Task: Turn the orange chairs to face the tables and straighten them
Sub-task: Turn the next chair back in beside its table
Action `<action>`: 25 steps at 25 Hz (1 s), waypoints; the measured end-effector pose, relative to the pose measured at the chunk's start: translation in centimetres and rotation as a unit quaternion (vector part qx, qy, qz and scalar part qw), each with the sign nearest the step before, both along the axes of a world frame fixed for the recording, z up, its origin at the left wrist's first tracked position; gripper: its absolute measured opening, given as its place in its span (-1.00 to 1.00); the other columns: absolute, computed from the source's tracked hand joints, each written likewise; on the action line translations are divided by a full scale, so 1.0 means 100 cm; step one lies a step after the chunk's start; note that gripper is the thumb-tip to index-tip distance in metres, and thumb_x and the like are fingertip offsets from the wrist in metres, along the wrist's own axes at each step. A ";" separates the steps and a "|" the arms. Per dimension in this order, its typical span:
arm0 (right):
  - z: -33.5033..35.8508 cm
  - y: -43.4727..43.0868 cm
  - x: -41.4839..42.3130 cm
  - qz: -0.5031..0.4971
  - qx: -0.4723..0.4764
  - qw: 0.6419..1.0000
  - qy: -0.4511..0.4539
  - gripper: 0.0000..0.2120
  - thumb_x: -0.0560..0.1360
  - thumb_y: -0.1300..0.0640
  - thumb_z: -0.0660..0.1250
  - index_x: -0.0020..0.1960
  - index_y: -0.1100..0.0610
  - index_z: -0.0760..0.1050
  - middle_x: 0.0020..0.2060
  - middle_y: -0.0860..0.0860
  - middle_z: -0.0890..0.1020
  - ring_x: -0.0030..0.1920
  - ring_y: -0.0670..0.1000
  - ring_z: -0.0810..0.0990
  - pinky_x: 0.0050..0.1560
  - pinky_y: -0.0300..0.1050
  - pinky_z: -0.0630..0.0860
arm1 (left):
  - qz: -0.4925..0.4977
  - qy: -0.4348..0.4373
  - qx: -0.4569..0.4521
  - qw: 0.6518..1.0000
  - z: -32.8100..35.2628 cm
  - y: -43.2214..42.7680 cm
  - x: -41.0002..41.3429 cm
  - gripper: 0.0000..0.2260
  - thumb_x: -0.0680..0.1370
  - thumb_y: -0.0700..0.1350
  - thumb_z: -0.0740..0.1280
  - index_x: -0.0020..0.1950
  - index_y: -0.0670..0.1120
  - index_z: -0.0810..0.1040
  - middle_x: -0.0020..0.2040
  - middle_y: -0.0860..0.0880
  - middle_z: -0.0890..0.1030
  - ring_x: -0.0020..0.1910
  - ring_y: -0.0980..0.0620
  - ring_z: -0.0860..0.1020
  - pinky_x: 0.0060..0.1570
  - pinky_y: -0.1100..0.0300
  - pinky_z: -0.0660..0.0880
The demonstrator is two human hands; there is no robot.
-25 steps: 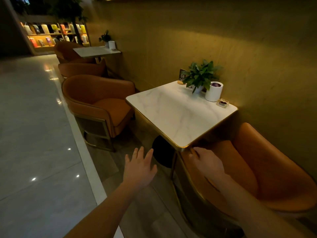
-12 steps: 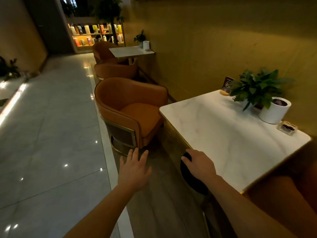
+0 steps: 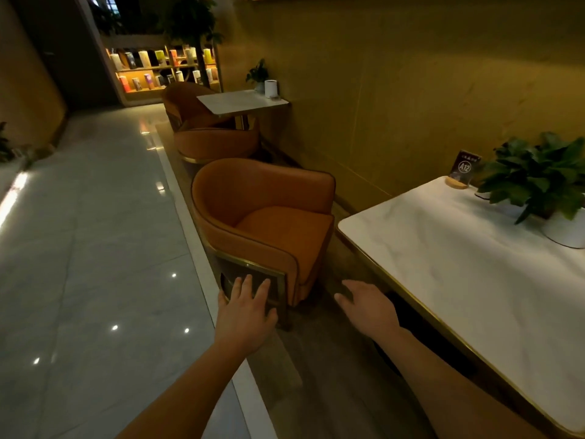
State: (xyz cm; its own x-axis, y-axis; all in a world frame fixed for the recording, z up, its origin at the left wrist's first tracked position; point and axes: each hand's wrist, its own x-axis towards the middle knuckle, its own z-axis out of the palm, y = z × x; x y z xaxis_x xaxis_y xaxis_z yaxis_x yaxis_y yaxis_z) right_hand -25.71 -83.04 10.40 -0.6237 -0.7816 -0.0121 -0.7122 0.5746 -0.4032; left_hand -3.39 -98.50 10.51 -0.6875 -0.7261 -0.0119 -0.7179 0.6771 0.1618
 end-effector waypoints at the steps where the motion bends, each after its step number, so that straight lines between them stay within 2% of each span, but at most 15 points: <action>1: 0.000 -0.021 0.009 -0.011 0.001 1.000 -0.003 -0.47 0.60 -0.25 0.16 0.48 -0.02 0.35 0.42 -0.06 0.46 0.38 0.00 0.42 0.28 -0.03 0.42 | -0.007 -0.003 -0.002 1.000 0.002 -0.024 0.006 -0.38 0.64 0.29 0.02 0.64 0.13 -0.06 0.66 -0.13 -0.01 0.63 -0.18 -0.08 0.52 -0.29 -0.12; 3: 0.000 -0.056 0.022 -0.021 -0.002 1.000 -0.009 -0.51 0.60 -0.24 0.17 0.43 -0.03 0.40 0.37 -0.05 0.50 0.35 0.01 0.45 0.21 -0.04 0.45 | -0.021 -0.005 -0.004 1.000 0.006 -0.062 0.014 -0.38 0.64 0.29 0.02 0.64 0.12 -0.04 0.66 -0.13 0.01 0.63 -0.19 -0.06 0.52 -0.29 -0.10; 6: -0.002 -0.112 0.033 -0.023 -0.011 0.999 -0.023 -0.66 0.59 -0.21 0.20 0.21 -0.04 0.52 0.17 -0.05 0.61 0.15 -0.03 0.54 -0.08 -0.19 0.39 | -0.034 -0.003 -0.001 0.999 0.007 -0.121 0.023 -0.38 0.64 0.28 0.02 0.64 0.11 -0.05 0.66 -0.12 0.01 0.62 -0.18 -0.06 0.53 -0.30 -0.08; 8: -0.007 -0.154 0.032 -0.026 -0.011 0.999 -0.039 -0.68 0.60 -0.21 0.19 0.18 -0.04 0.52 0.10 -0.06 0.62 0.08 -0.04 0.55 -0.12 -0.19 0.37 | -0.039 -0.005 0.000 0.999 0.003 -0.164 0.022 -0.39 0.64 0.27 0.03 0.64 0.12 -0.05 0.66 -0.11 0.02 0.62 -0.18 -0.05 0.54 -0.31 -0.06; 12: -0.031 -0.241 0.020 -0.028 -0.010 0.998 -0.050 -0.64 0.60 -0.23 0.14 0.28 -0.08 0.46 0.12 -0.10 0.59 0.13 -0.04 0.53 0.03 -0.08 0.49 | -0.052 -0.002 -0.012 0.999 -0.010 -0.254 0.009 -0.40 0.64 0.27 0.04 0.63 0.12 -0.02 0.65 -0.11 0.05 0.62 -0.18 -0.03 0.53 -0.32 -0.02; 14: -0.049 -0.289 0.010 -0.045 -0.009 0.998 -0.053 -0.59 0.60 -0.23 0.14 0.35 -0.07 0.43 0.21 -0.08 0.57 0.20 -0.02 0.51 0.08 -0.06 0.48 | -0.053 -0.004 -0.019 0.998 -0.018 -0.306 -0.002 -0.42 0.64 0.27 0.04 0.62 0.12 0.03 0.65 -0.13 0.07 0.62 -0.19 -0.03 0.53 -0.32 -0.01; 17: -0.068 -0.358 -0.009 -0.069 0.023 0.994 -0.083 -0.48 0.60 -0.26 0.12 0.48 -0.04 0.34 0.39 -0.04 0.47 0.39 0.03 0.39 0.29 0.03 0.42 | -0.069 -0.033 -0.019 0.997 -0.031 -0.383 -0.023 -0.42 0.64 0.28 0.04 0.61 0.12 0.03 0.65 -0.12 0.05 0.62 -0.19 -0.06 0.54 -0.31 -0.03; 19: -0.078 -0.394 -0.019 -0.078 0.038 0.991 -0.100 -0.46 0.61 -0.27 0.09 0.51 -0.04 0.30 0.45 -0.03 0.41 0.45 0.03 0.33 0.37 0.06 0.38 | -0.086 -0.048 -0.025 0.995 -0.038 -0.426 -0.037 -0.41 0.63 0.28 0.04 0.61 0.11 0.04 0.65 -0.13 0.06 0.62 -0.19 -0.06 0.53 -0.31 -0.02; 25: -0.107 -0.479 -0.033 -0.107 0.065 0.985 -0.116 -0.44 0.63 -0.25 0.05 0.53 -0.01 0.25 0.47 0.00 0.38 0.45 0.05 0.31 0.35 0.03 0.38 | -0.157 -0.087 -0.020 0.984 -0.061 -0.532 -0.083 -0.40 0.62 0.26 0.03 0.63 0.11 0.05 0.65 -0.14 0.06 0.62 -0.21 -0.07 0.52 -0.33 -0.04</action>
State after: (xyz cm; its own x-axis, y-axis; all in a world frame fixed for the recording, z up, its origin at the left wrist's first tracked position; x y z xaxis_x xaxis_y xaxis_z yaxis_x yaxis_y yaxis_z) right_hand -29.00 -130.90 -0.33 -0.7424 -0.6150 -0.2656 -0.4665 0.7592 -0.4539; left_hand -11.72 -151.71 4.38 -0.8681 -0.4805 -0.1243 -0.4868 0.8732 0.0242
